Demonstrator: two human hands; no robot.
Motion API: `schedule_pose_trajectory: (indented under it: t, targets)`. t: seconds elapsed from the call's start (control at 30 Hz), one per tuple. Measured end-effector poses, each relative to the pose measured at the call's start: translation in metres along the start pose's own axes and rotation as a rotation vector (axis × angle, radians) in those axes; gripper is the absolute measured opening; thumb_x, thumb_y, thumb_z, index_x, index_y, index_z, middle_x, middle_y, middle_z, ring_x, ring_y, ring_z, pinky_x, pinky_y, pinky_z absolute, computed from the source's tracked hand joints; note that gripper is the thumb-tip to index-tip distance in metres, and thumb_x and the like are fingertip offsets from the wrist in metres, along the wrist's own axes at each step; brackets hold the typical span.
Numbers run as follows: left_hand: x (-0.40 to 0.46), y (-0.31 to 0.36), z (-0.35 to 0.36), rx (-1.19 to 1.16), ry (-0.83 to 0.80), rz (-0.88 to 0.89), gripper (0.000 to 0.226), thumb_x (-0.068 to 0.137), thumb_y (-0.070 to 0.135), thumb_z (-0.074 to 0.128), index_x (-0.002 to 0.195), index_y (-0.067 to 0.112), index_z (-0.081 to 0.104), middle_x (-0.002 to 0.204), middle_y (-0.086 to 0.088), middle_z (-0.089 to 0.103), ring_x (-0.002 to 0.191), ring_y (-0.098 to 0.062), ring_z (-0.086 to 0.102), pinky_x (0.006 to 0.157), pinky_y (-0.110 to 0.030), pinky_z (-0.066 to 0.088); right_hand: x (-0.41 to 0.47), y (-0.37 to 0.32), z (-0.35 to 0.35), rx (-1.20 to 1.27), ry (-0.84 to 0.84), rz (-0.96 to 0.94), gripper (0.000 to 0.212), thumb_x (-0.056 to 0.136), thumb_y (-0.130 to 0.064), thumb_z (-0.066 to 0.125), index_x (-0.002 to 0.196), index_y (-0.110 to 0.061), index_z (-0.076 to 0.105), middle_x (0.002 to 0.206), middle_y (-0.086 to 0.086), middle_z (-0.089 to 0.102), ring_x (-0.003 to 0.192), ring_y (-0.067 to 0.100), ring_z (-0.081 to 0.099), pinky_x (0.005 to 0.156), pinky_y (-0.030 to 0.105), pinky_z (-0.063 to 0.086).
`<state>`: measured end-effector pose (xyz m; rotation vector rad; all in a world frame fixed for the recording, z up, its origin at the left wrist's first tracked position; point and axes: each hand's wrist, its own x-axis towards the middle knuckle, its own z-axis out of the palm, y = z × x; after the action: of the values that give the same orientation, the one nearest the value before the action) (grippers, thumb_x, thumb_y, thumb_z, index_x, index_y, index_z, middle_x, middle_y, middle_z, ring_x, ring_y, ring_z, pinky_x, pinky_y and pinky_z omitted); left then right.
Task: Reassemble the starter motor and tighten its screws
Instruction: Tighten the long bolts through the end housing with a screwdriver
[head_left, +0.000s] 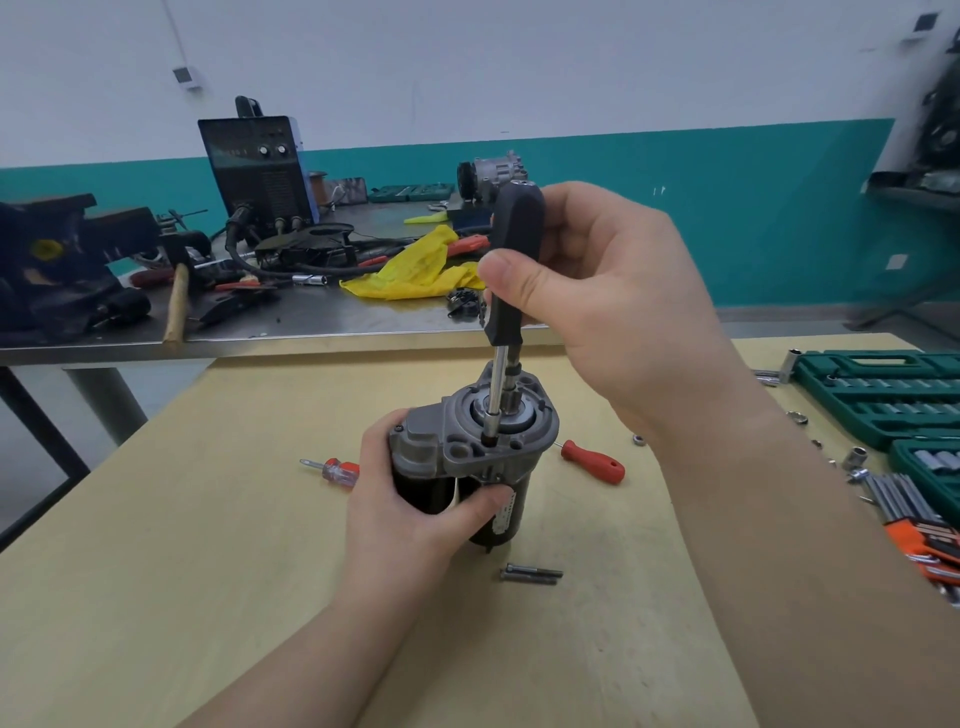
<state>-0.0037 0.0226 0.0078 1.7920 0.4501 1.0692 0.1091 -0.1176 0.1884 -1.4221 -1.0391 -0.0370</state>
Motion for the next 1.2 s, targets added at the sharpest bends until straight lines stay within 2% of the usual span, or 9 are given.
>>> schedule_pose_trajectory:
  t: [0.1, 0.23, 0.3, 0.4, 0.53, 0.77, 1.03, 1.13, 1.2]
  targets:
    - [-0.001, 0.003, 0.002, 0.007, -0.004, 0.001, 0.085, 0.056, 0.045, 0.1, 0.127, 0.053, 0.055, 0.123, 0.022, 0.074, 0.11, 0.002, 0.072, 0.087, -0.031, 0.055, -0.001, 0.001, 0.002, -0.018, 0.068, 0.011, 0.02, 0.082, -0.039, 0.079, 0.097, -0.031, 0.068, 0.084, -0.01, 0.075, 0.084, 0.016, 0.075, 0.078, 0.045, 0.066]
    - [-0.005, 0.007, 0.005, 0.021, 0.033, 0.001, 0.085, 0.055, 0.049, 0.1, 0.126, 0.055, 0.053, 0.12, 0.026, 0.073, 0.108, 0.005, 0.071, 0.085, -0.029, 0.055, -0.003, 0.002, 0.008, -0.056, 0.17, -0.02, 0.02, 0.089, -0.028, 0.084, 0.094, -0.031, 0.065, 0.078, -0.012, 0.071, 0.07, 0.004, 0.072, 0.057, 0.021, 0.06]
    - [-0.008, 0.008, 0.007, 0.039, 0.058, 0.014, 0.086, 0.054, 0.053, 0.098, 0.125, 0.057, 0.051, 0.119, 0.029, 0.072, 0.106, 0.008, 0.07, 0.082, -0.025, 0.055, -0.004, 0.001, 0.009, -0.075, 0.198, -0.016, 0.021, 0.09, -0.027, 0.085, 0.095, -0.032, 0.064, 0.08, -0.012, 0.071, 0.072, 0.003, 0.071, 0.055, 0.017, 0.058]
    - [-0.01, 0.009, 0.008, 0.03, 0.07, 0.012, 0.085, 0.054, 0.051, 0.098, 0.124, 0.057, 0.051, 0.119, 0.029, 0.072, 0.106, 0.006, 0.071, 0.082, -0.027, 0.056, -0.003, -0.001, 0.01, -0.062, 0.172, -0.013, 0.018, 0.092, -0.026, 0.084, 0.098, -0.029, 0.067, 0.082, -0.01, 0.073, 0.074, 0.006, 0.073, 0.058, 0.022, 0.061]
    - [-0.009, 0.007, 0.004, 0.032, 0.066, -0.001, 0.086, 0.053, 0.051, 0.097, 0.124, 0.058, 0.05, 0.12, 0.027, 0.073, 0.107, 0.004, 0.072, 0.084, -0.028, 0.054, -0.002, 0.0, 0.008, -0.035, 0.086, 0.007, 0.019, 0.094, -0.03, 0.081, 0.109, -0.021, 0.073, 0.087, -0.002, 0.078, 0.078, 0.015, 0.077, 0.071, 0.042, 0.067]
    - [-0.009, -0.002, 0.001, 0.047, 0.064, -0.01, 0.092, 0.056, 0.045, 0.101, 0.131, 0.054, 0.049, 0.122, 0.021, 0.075, 0.108, -0.003, 0.074, 0.086, -0.035, 0.058, -0.001, 0.005, -0.006, -0.255, -0.258, 0.144, 0.019, 0.088, -0.043, 0.079, 0.099, -0.031, 0.071, 0.087, -0.013, 0.08, 0.077, 0.011, 0.079, 0.081, 0.046, 0.066]
    - [-0.008, 0.001, 0.001, 0.049, 0.047, 0.022, 0.087, 0.057, 0.047, 0.099, 0.128, 0.057, 0.05, 0.121, 0.025, 0.073, 0.108, 0.001, 0.073, 0.077, -0.02, 0.06, -0.003, 0.009, 0.003, -0.195, -0.2, 0.113, 0.01, 0.094, -0.034, 0.072, 0.098, -0.027, 0.068, 0.087, -0.002, 0.078, 0.084, 0.021, 0.077, 0.079, 0.051, 0.065]
    - [-0.008, 0.003, 0.0, 0.033, 0.045, 0.024, 0.084, 0.059, 0.044, 0.098, 0.126, 0.057, 0.05, 0.12, 0.025, 0.074, 0.108, 0.002, 0.073, 0.083, -0.01, 0.056, -0.004, 0.006, 0.001, -0.139, -0.229, 0.107, 0.004, 0.104, -0.02, 0.068, 0.102, -0.02, 0.064, 0.086, 0.003, 0.077, 0.082, 0.024, 0.078, 0.073, 0.048, 0.067]
    - [-0.008, 0.004, -0.001, 0.027, 0.035, 0.015, 0.082, 0.06, 0.044, 0.098, 0.125, 0.057, 0.05, 0.12, 0.025, 0.074, 0.109, 0.002, 0.073, 0.077, -0.018, 0.061, -0.003, 0.001, -0.004, -0.036, -0.211, 0.098, 0.005, 0.106, -0.013, 0.064, 0.102, -0.016, 0.063, 0.086, 0.006, 0.077, 0.082, 0.026, 0.079, 0.075, 0.048, 0.067]
